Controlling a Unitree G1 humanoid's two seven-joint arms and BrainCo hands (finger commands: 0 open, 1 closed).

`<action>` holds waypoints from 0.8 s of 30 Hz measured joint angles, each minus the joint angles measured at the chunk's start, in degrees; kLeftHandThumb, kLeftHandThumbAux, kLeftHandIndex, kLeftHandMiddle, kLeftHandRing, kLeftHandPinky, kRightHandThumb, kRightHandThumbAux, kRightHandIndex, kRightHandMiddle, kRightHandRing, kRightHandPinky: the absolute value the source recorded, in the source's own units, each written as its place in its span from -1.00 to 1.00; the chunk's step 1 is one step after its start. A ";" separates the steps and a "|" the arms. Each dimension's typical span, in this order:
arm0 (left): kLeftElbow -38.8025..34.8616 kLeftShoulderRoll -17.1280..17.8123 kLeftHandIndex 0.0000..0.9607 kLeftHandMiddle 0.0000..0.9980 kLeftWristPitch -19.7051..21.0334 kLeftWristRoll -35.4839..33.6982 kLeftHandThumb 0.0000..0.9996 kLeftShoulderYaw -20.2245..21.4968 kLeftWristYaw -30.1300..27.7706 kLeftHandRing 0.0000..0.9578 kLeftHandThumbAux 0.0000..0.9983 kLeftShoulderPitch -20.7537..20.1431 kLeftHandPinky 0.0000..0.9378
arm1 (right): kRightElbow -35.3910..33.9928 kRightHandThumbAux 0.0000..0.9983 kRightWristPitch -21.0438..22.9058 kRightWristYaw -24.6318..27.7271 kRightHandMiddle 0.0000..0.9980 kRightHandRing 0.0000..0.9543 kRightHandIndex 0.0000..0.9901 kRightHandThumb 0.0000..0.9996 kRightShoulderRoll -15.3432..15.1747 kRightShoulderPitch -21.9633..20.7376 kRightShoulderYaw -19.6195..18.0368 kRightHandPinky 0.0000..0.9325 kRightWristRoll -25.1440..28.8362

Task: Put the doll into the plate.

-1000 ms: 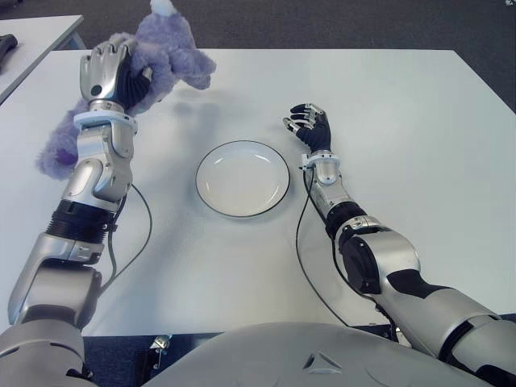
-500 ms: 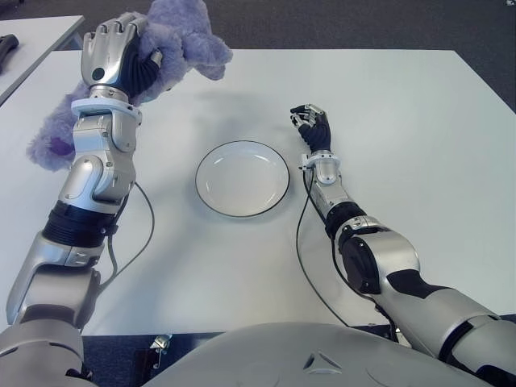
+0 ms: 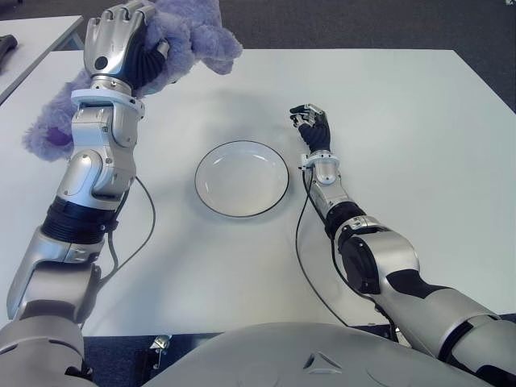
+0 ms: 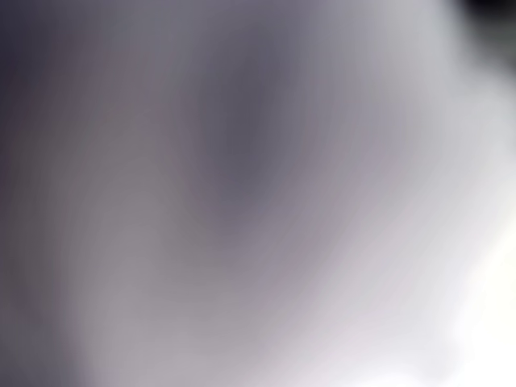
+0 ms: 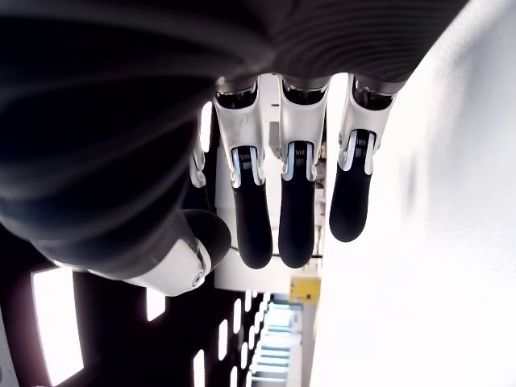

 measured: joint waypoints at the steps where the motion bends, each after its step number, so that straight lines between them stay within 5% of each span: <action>1: -0.29 -0.01 -0.08 0.68 -0.14 0.00 0.50 0.00 -0.16 0.74 0.39 0.00 0.67 | 0.00 0.48 0.00 0.00 -0.27 -0.27 -0.17 0.37 0.00 0.00 0.00 -0.30 0.00; 24: -8.30 -2.87 -0.08 0.66 -0.80 1.08 0.50 -0.60 -4.25 0.74 0.39 0.10 0.68 | 0.00 0.48 0.01 -0.04 -0.27 -0.25 -0.17 0.37 0.02 0.00 -0.07 -0.27 0.00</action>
